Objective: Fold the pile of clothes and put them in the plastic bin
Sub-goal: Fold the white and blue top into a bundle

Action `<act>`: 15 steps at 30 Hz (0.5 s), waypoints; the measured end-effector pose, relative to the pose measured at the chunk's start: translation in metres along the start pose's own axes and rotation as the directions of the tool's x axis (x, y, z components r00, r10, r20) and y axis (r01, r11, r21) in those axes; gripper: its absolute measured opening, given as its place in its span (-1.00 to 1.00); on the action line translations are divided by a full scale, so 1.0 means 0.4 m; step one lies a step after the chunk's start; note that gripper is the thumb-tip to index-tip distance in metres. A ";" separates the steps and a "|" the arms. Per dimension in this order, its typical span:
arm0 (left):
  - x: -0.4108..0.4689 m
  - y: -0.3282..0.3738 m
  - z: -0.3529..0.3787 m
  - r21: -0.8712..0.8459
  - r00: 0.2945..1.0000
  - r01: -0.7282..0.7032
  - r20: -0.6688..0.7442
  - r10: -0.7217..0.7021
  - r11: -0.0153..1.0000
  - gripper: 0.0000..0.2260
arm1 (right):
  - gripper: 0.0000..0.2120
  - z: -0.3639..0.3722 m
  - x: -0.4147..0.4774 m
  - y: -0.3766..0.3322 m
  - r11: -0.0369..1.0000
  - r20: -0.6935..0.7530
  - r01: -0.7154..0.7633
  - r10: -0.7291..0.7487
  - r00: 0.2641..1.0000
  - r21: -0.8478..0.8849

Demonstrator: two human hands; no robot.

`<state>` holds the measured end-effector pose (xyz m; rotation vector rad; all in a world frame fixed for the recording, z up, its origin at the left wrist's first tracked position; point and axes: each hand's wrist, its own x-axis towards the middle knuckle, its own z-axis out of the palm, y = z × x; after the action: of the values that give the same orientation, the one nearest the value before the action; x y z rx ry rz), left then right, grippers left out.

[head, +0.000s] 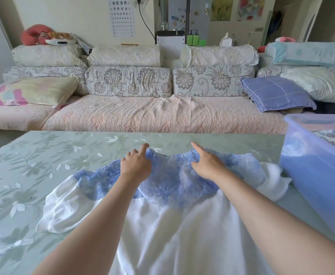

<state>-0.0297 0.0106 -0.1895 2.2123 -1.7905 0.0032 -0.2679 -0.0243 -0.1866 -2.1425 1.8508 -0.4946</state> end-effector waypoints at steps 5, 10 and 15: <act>0.034 0.006 0.034 -0.430 0.995 -0.097 -0.010 0.102 0.898 -0.59 | -0.59 0.043 0.079 0.018 0.944 -0.035 -0.047 0.061 0.998 0.327; 0.086 -0.004 0.020 -0.822 0.938 0.198 0.000 -0.347 0.535 -0.47 | -0.63 0.071 0.146 0.038 0.764 -0.124 -0.060 0.181 0.976 0.643; 0.104 -0.041 0.047 -0.587 0.946 0.226 -0.058 -0.318 0.778 -0.53 | -0.56 0.111 0.147 0.050 0.858 -0.071 0.031 0.006 0.997 0.513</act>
<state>-0.0081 -0.0306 -0.2034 1.9280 -1.1603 -0.3711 -0.2598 -0.0863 -0.2303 -1.7884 1.5091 -0.9572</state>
